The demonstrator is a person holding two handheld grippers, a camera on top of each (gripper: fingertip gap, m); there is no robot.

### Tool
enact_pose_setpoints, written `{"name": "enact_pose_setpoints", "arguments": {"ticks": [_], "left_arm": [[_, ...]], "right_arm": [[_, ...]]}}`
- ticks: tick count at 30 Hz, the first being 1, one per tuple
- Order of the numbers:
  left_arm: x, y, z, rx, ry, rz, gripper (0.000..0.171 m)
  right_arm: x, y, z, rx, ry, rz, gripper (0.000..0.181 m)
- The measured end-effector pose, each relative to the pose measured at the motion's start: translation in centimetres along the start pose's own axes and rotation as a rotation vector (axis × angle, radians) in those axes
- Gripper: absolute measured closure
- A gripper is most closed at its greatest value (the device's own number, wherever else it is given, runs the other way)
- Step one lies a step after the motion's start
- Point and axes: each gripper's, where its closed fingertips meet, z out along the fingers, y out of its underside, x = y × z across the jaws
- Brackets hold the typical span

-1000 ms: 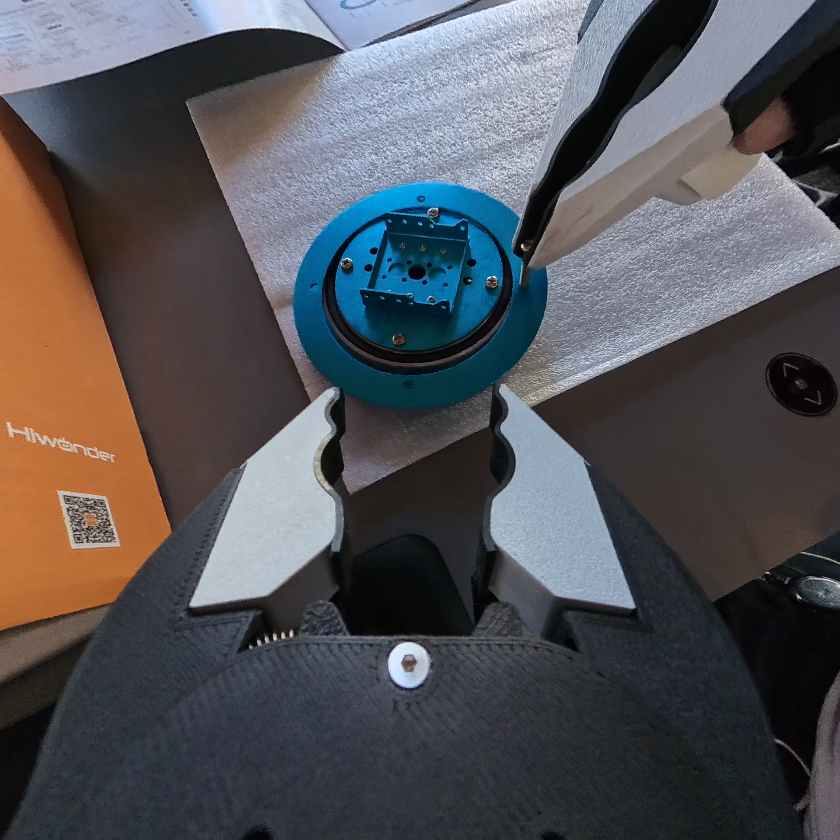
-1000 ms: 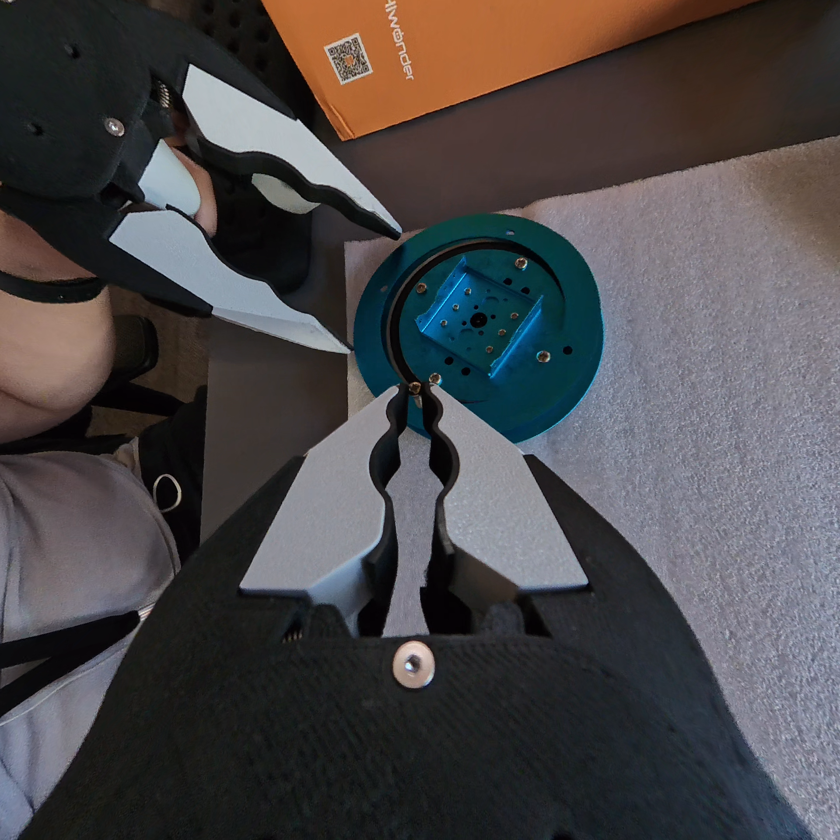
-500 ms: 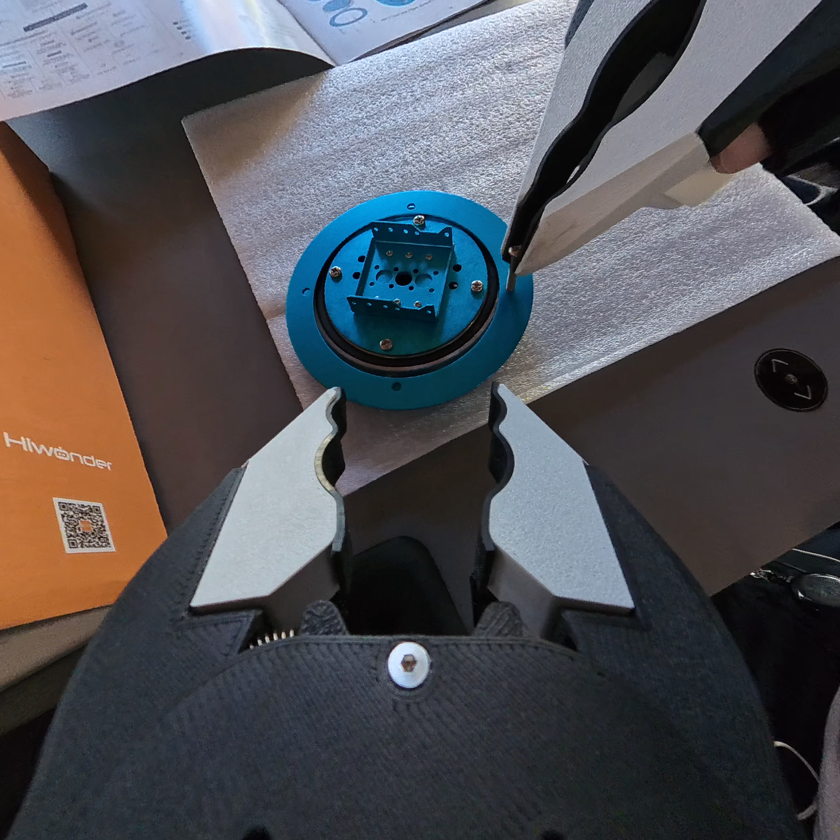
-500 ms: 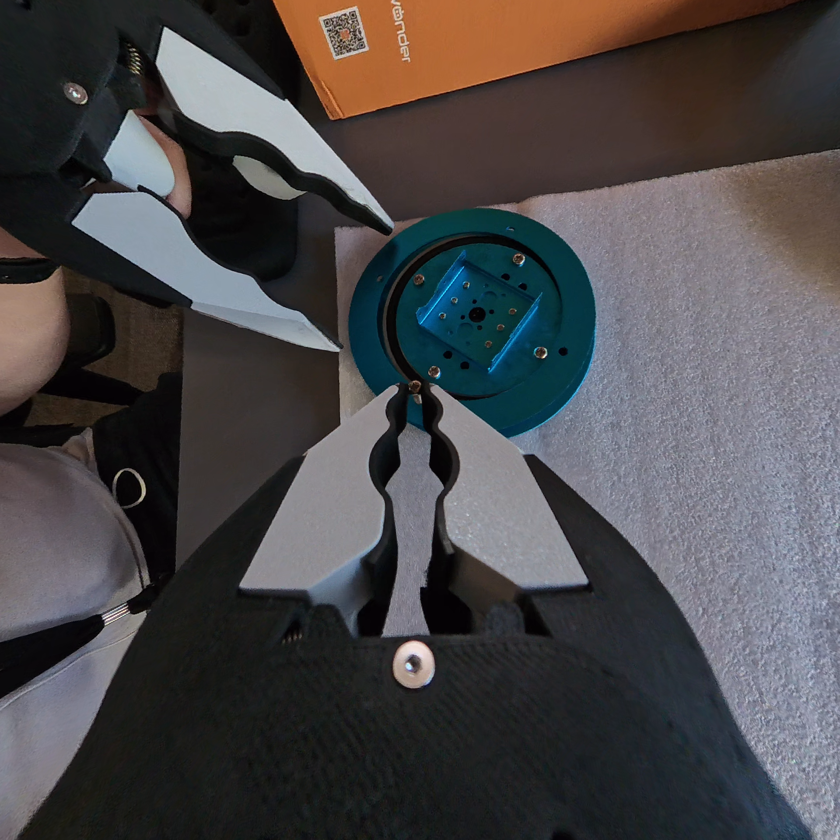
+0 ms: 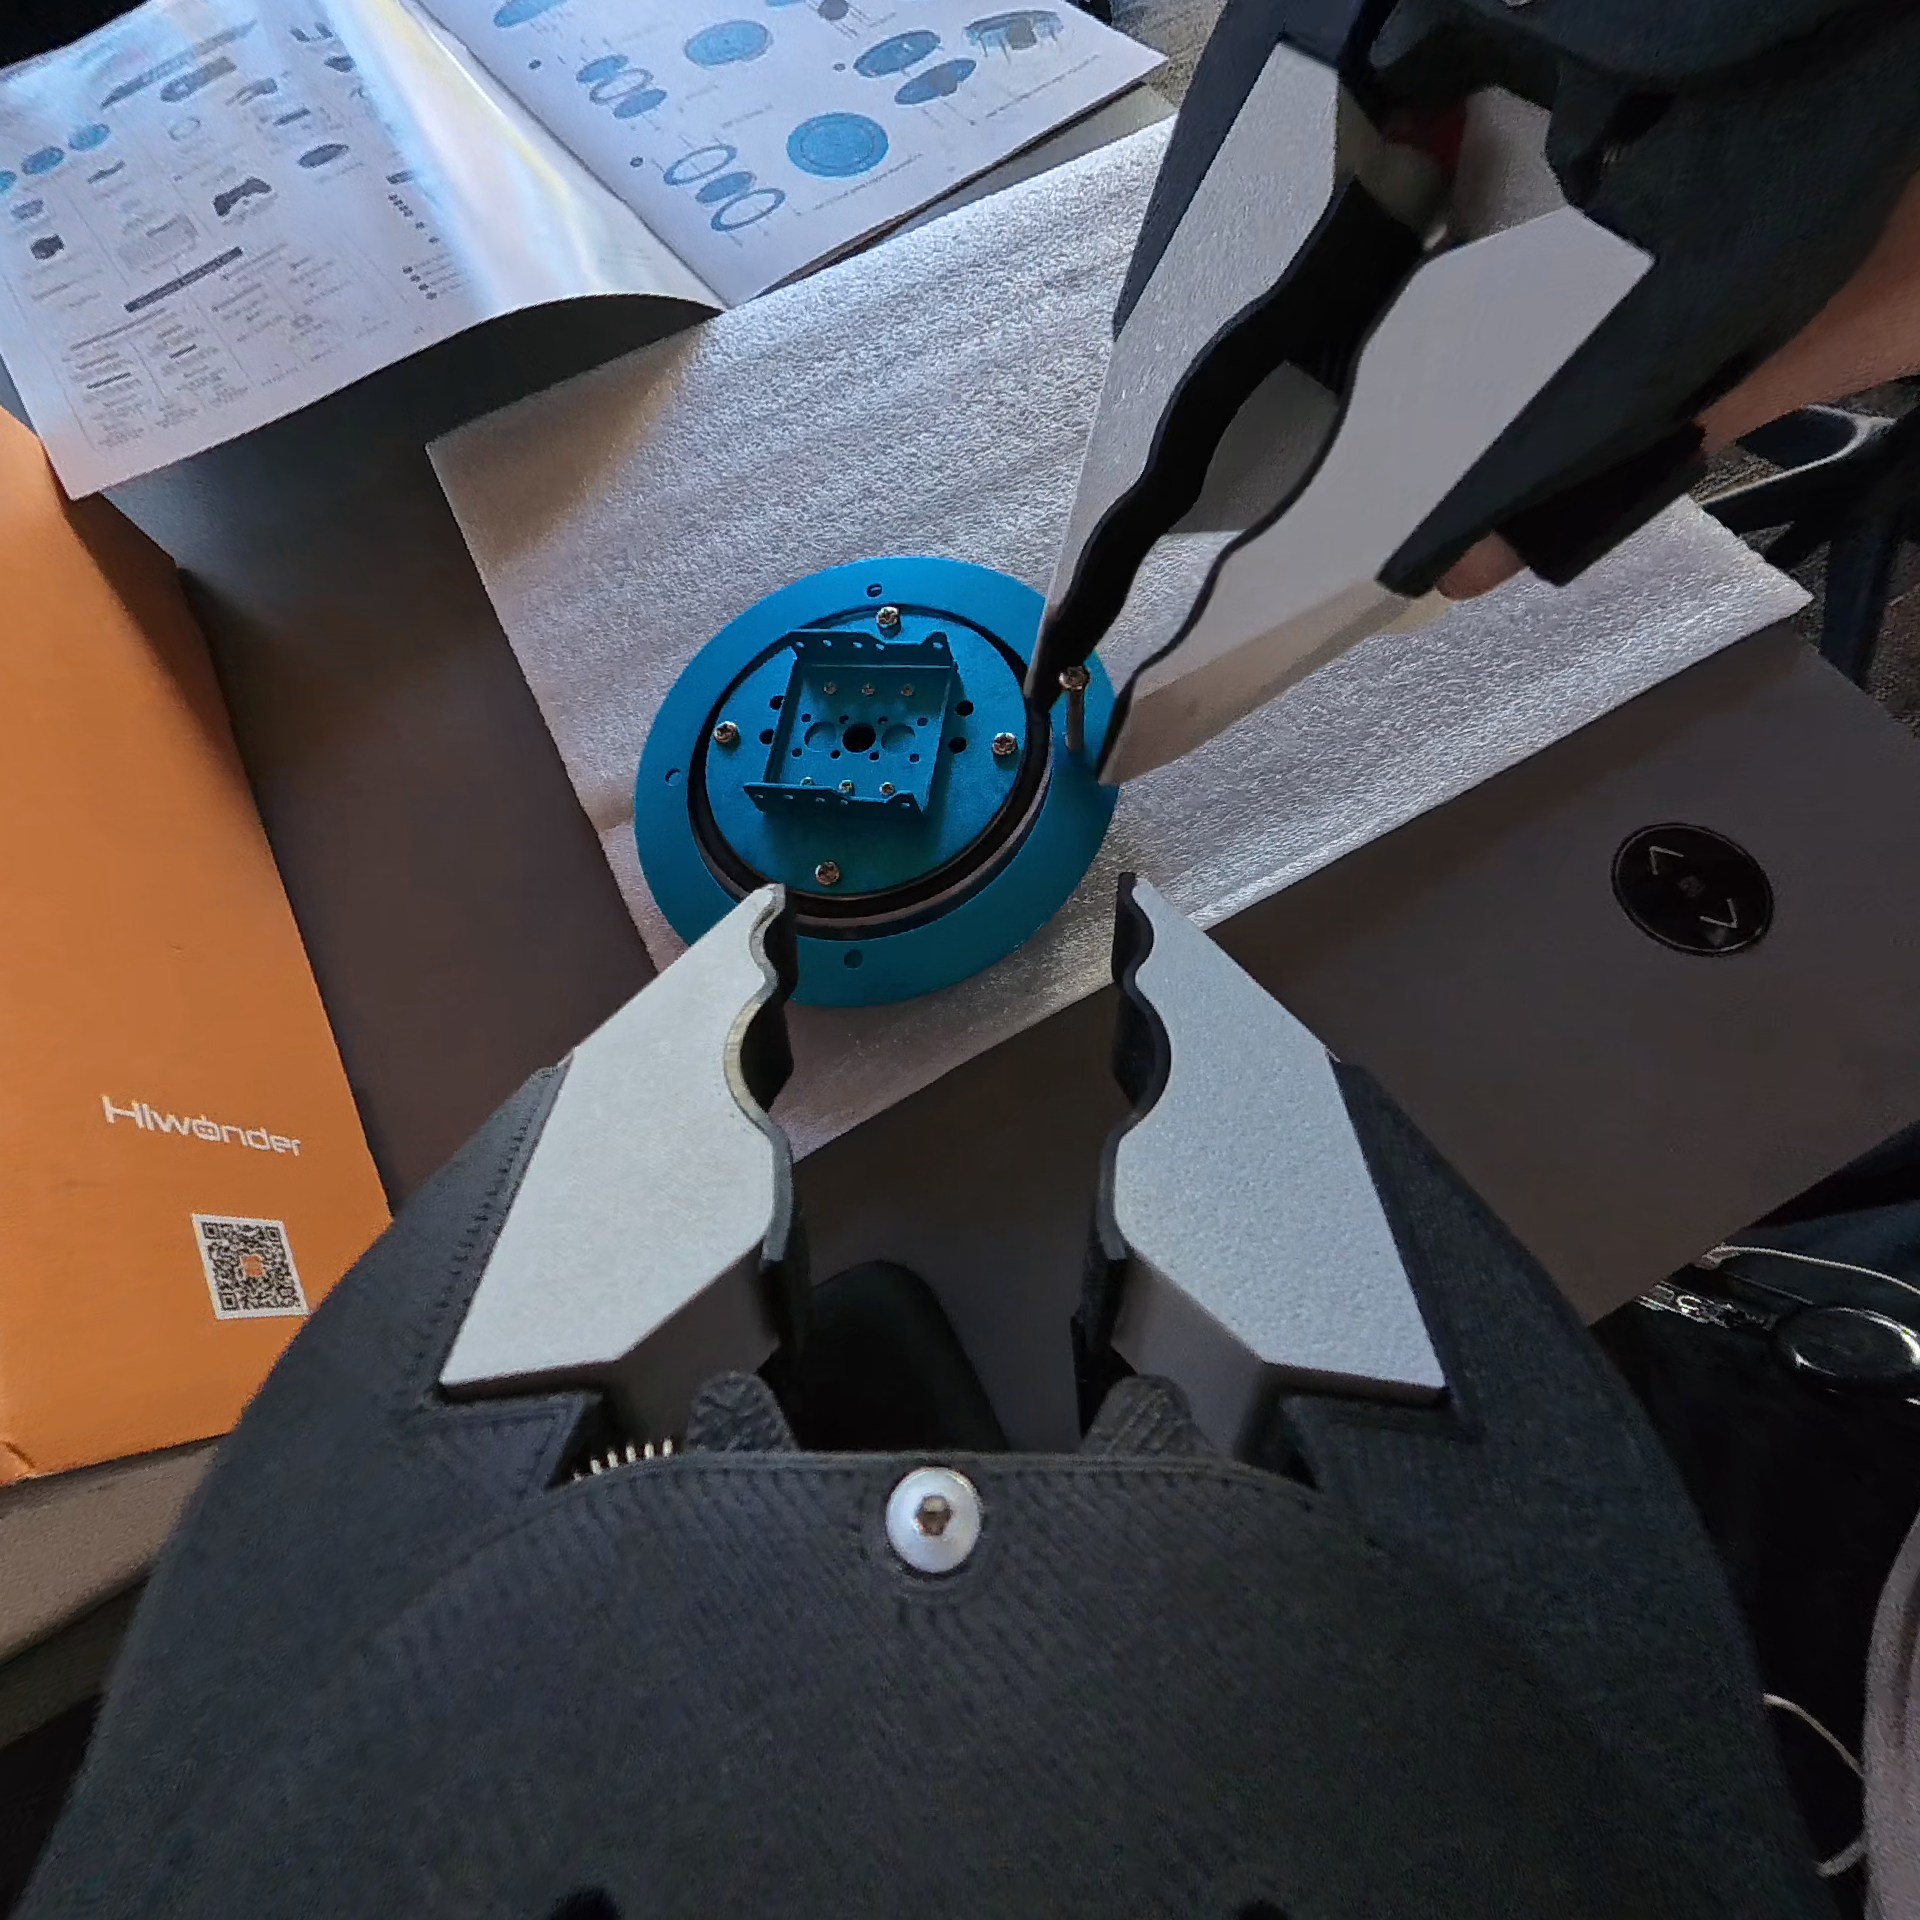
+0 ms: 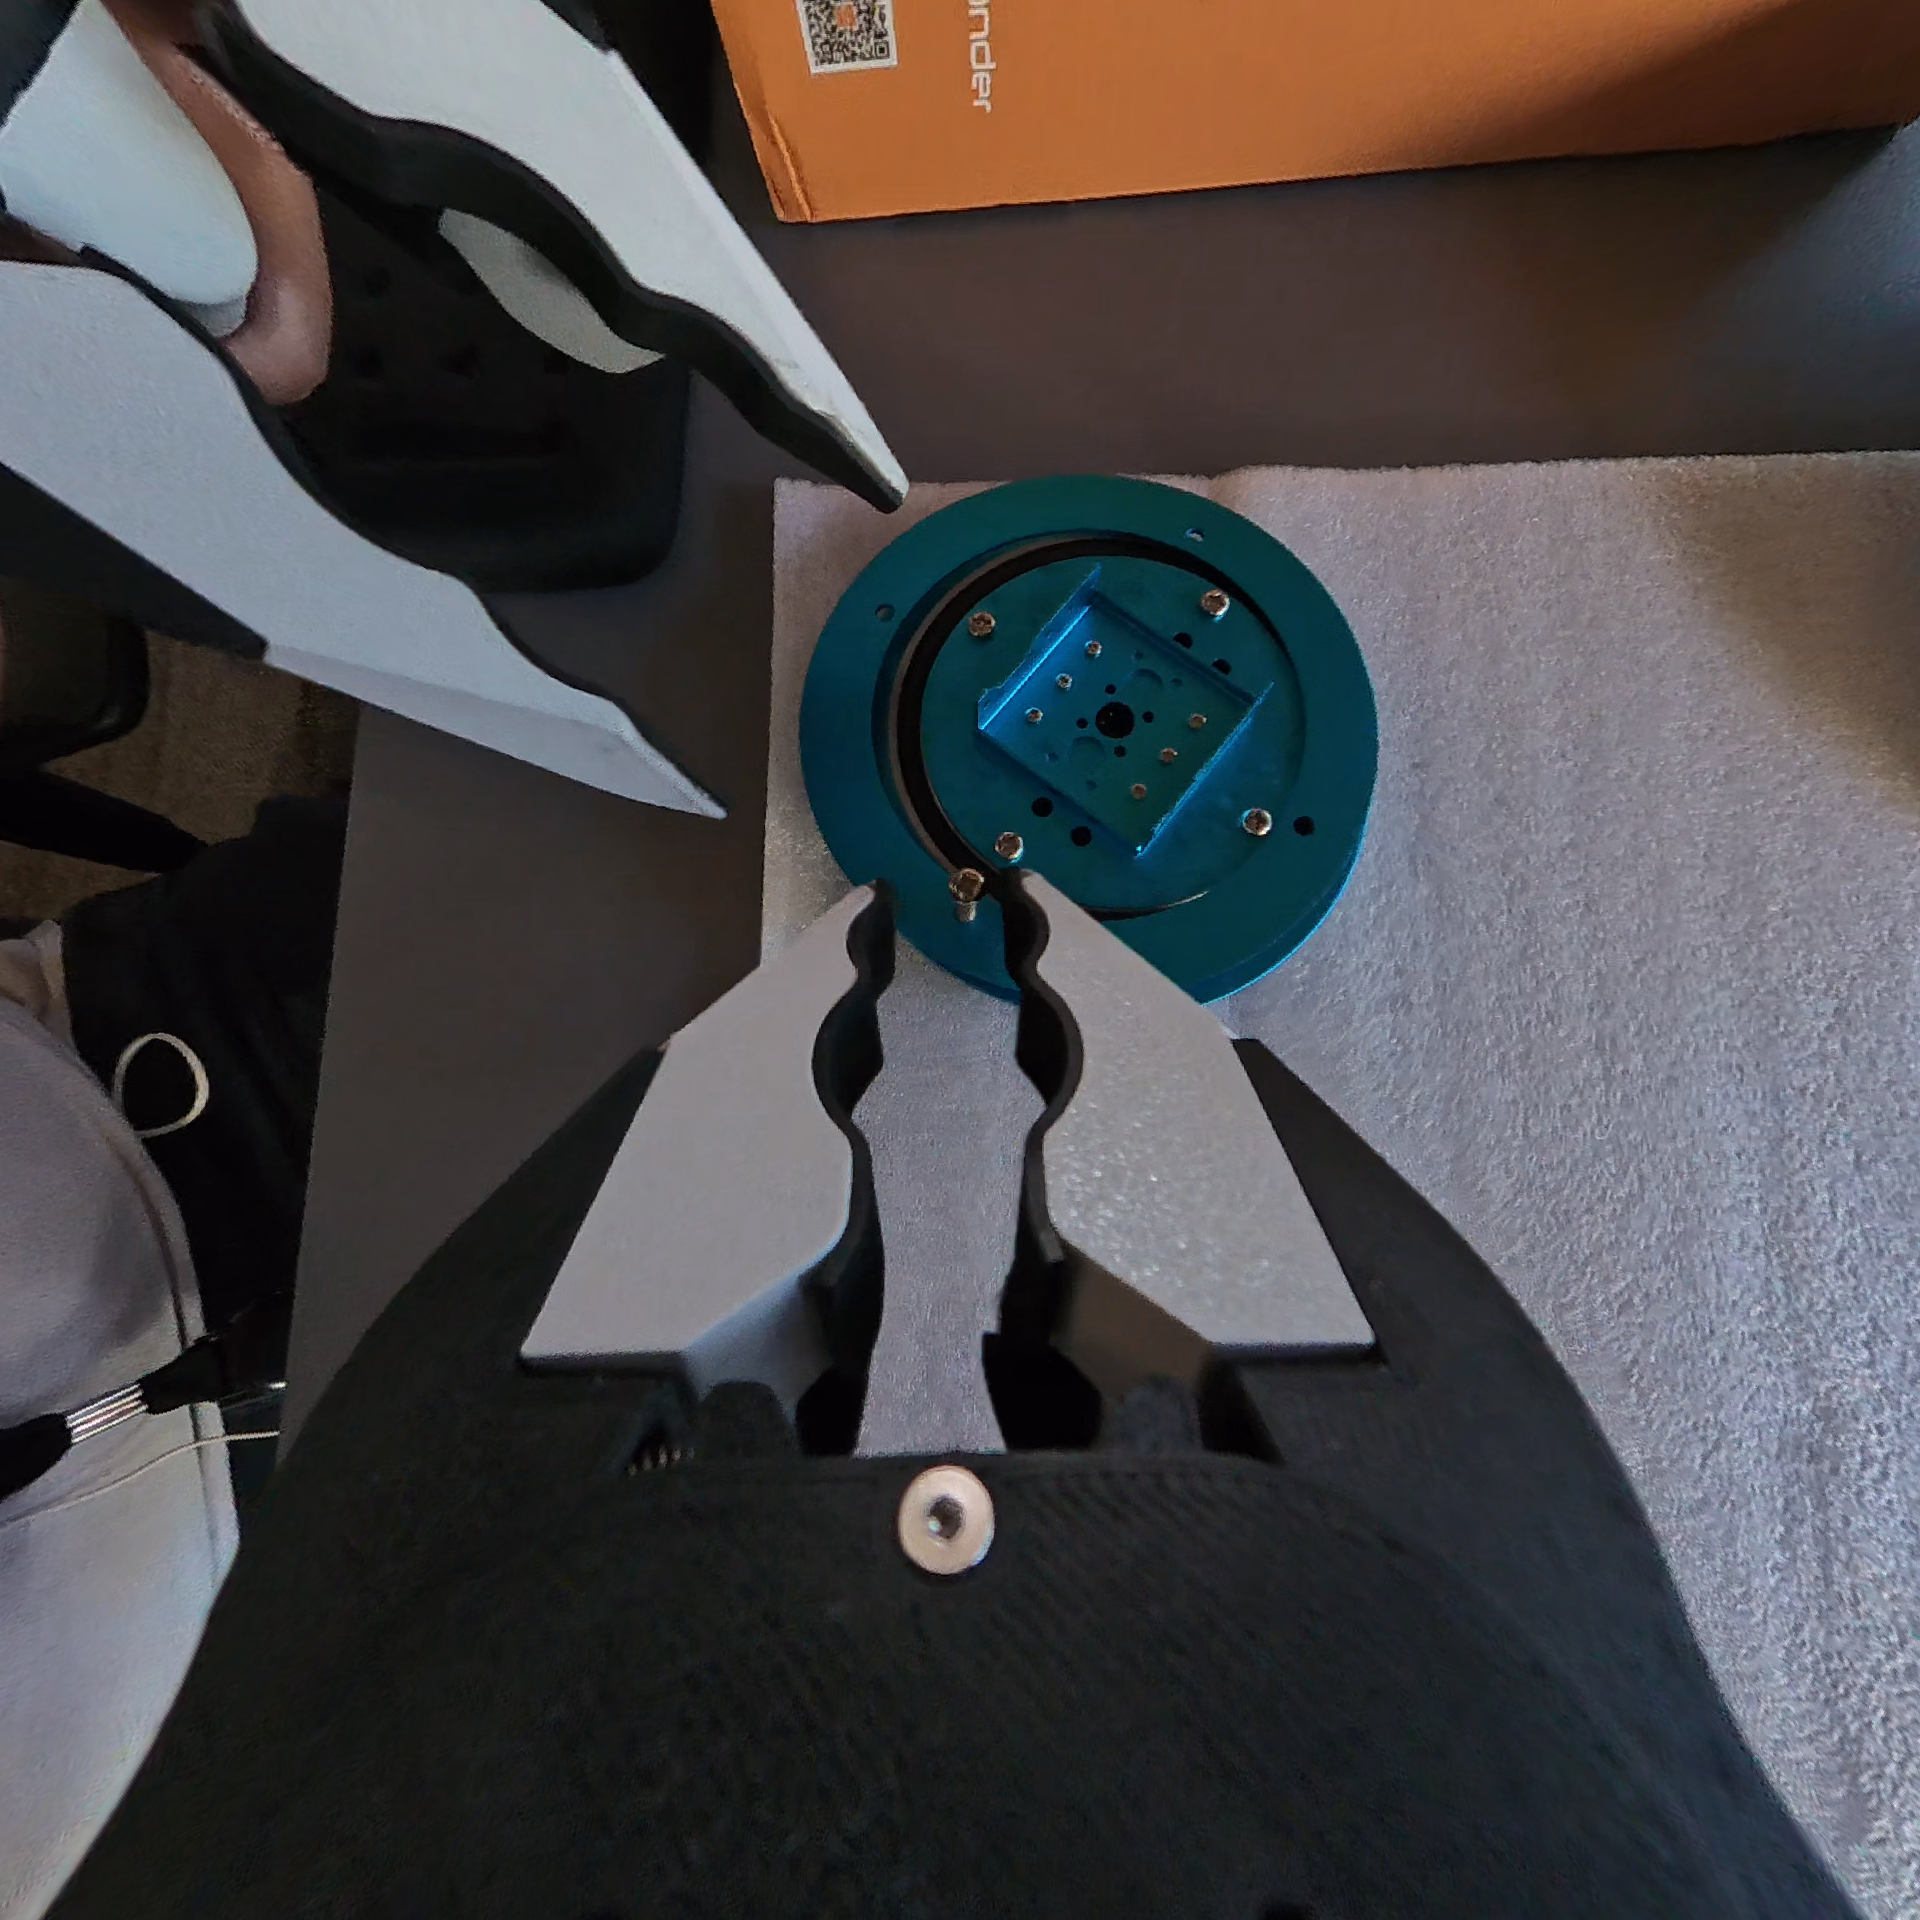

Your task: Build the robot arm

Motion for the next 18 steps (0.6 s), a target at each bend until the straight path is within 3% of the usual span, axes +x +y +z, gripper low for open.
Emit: {"name": "enact_pose_setpoints", "arguments": {"ticks": [3,8,11,14,18], "left_arm": [[0.0,0.3,0.1,-0.005,0.000,-0.003,0.112],[0.2,-0.1,0.1,0.019,0.006,0.000,0.123],[0.9,-0.6,0.7,0.034,0.038,0.013,0.131],[0.9,-0.6,1.3,0.011,0.029,0.034,0.130],[0.5,-0.4,1.0,0.011,0.008,0.028,0.129]], "right_arm": [[0.1,-0.5,-0.9,0.044,0.017,-0.048,0.158],[0.4,-1.6,-3.6,0.237,0.012,-0.209,0.160],[-0.4,-2.1,-4.3,0.294,-0.103,-0.274,0.165],[-1.4,-1.9,-4.1,0.199,-0.188,-0.419,0.170],[0.1,-1.0,-2.7,-0.061,-0.100,-0.690,0.169]]}}
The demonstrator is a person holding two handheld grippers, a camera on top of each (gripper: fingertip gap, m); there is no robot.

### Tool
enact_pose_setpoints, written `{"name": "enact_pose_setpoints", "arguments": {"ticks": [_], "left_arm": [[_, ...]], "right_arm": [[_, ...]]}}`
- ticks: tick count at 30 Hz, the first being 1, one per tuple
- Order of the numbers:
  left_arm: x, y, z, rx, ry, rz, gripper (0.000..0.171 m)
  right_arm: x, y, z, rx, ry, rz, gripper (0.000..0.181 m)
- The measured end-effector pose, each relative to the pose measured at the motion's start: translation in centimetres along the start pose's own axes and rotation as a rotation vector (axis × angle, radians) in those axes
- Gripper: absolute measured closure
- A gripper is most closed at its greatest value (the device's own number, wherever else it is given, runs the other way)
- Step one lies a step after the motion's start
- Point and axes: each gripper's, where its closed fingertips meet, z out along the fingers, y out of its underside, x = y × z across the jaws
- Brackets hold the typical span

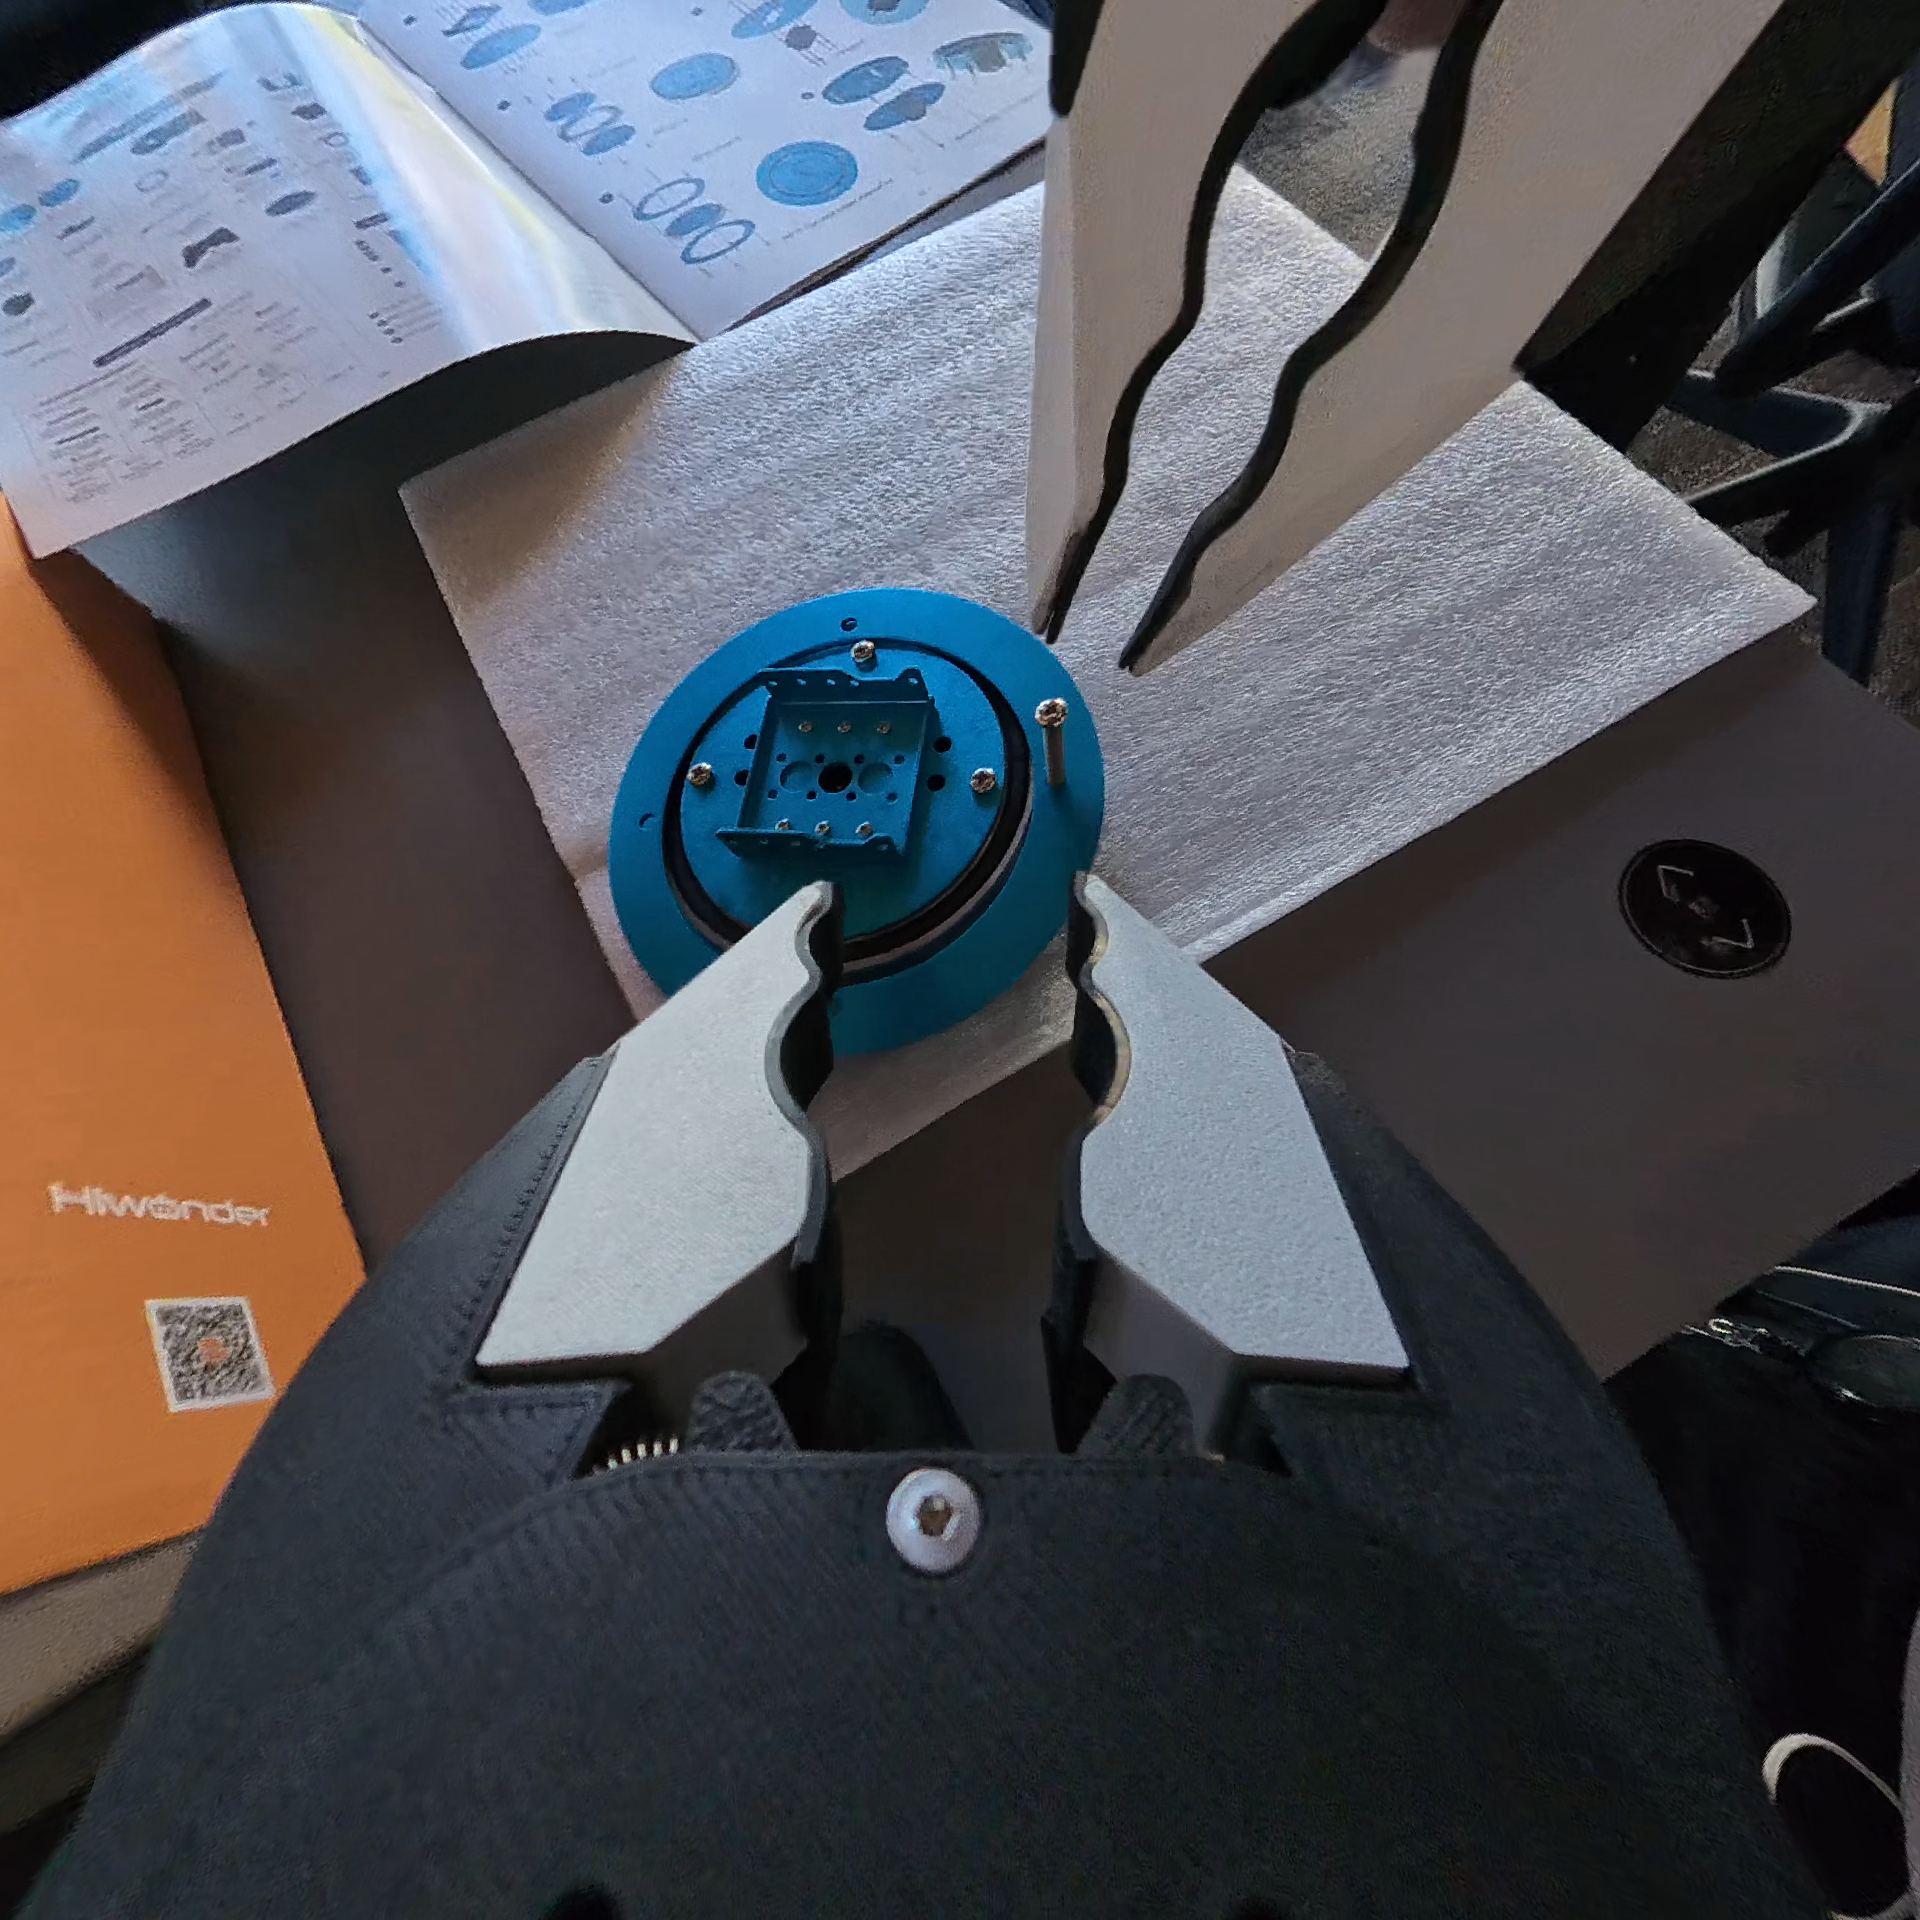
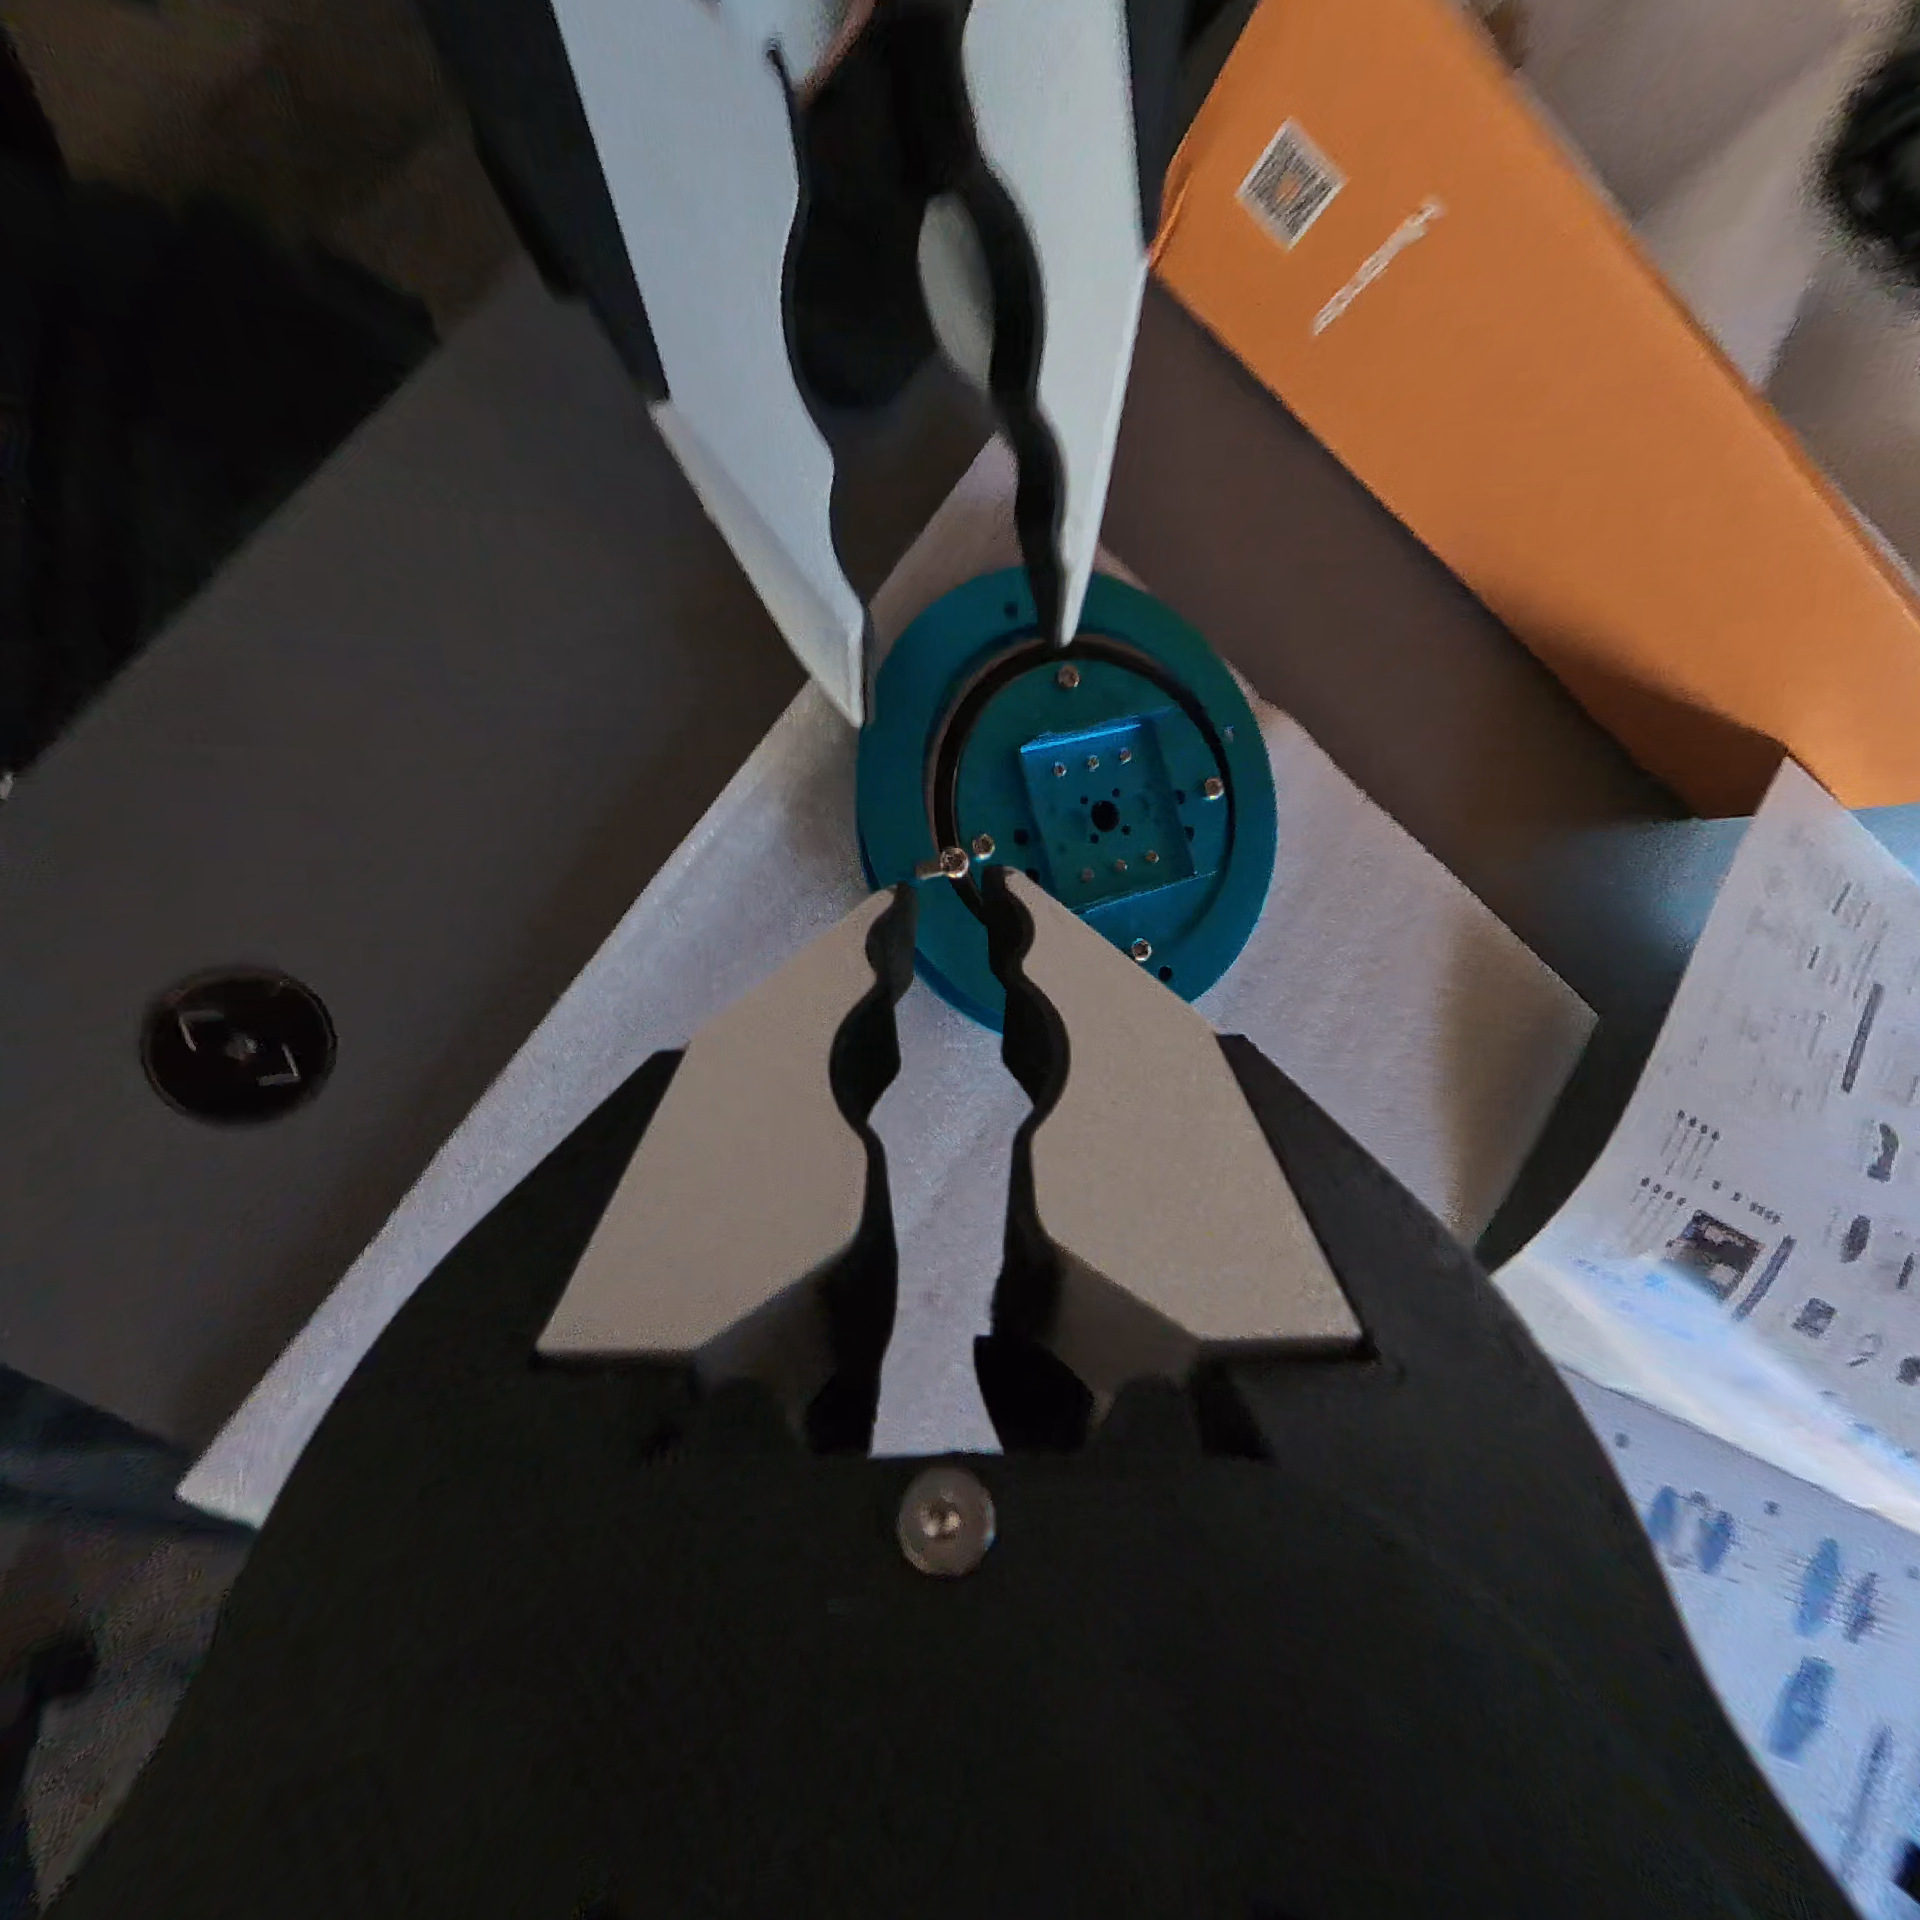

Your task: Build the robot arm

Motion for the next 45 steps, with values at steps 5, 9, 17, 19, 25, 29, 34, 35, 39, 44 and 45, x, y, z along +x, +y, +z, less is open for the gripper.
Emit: {"name": "enact_pose_setpoints", "arguments": {"ticks": [5,9,17,19,25,29,34,35,39,44,45], "left_arm": [[-1.3,0.6,-1.9,0.018,-0.038,-0.038,0.129],[-2.2,1.1,-3.4,0.022,-0.072,-0.047,0.130],[-3.3,0.7,-5.3,0.042,-0.116,-0.046,0.130],[-3.4,0.7,-5.5,0.042,-0.122,-0.043,0.130],[-3.2,0.6,-5.5,0.041,-0.120,-0.040,0.130],[-3.1,0.6,-5.5,0.042,-0.119,-0.039,0.130],[-3.0,0.6,-5.6,0.041,-0.119,-0.038,0.130],[-3.0,0.5,-5.6,0.041,-0.119,-0.036,0.130],[-3.0,0.6,-5.6,0.037,-0.119,-0.037,0.129],[-3.3,0.5,-6.2,0.052,-0.127,-0.046,0.129],[-3.4,0.4,-6.5,0.059,-0.131,-0.048,0.129]], "right_arm": [[0.6,0.2,0.5,-0.120,-0.073,-0.079,0.163],[0.6,-0.2,0.8,-0.143,-0.116,-0.092,0.164],[-0.1,0.0,1.5,-0.170,-0.176,-0.061,0.172],[-0.1,0.1,1.5,-0.176,-0.176,-0.053,0.172],[0.0,0.5,1.8,-0.180,-0.175,-0.016,0.174],[0.0,0.4,2.0,-0.169,-0.174,0.031,0.176],[0.0,0.4,2.1,-0.176,-0.160,0.069,0.176],[-0.1,0.3,2.1,-0.175,-0.159,0.066,0.176],[-0.3,0.4,2.1,-0.181,-0.146,0.060,0.167],[0.1,0.0,0.6,-0.102,-0.083,0.079,0.155],[0.3,-0.2,-0.2,-0.064,-0.059,0.088,0.154]]}}
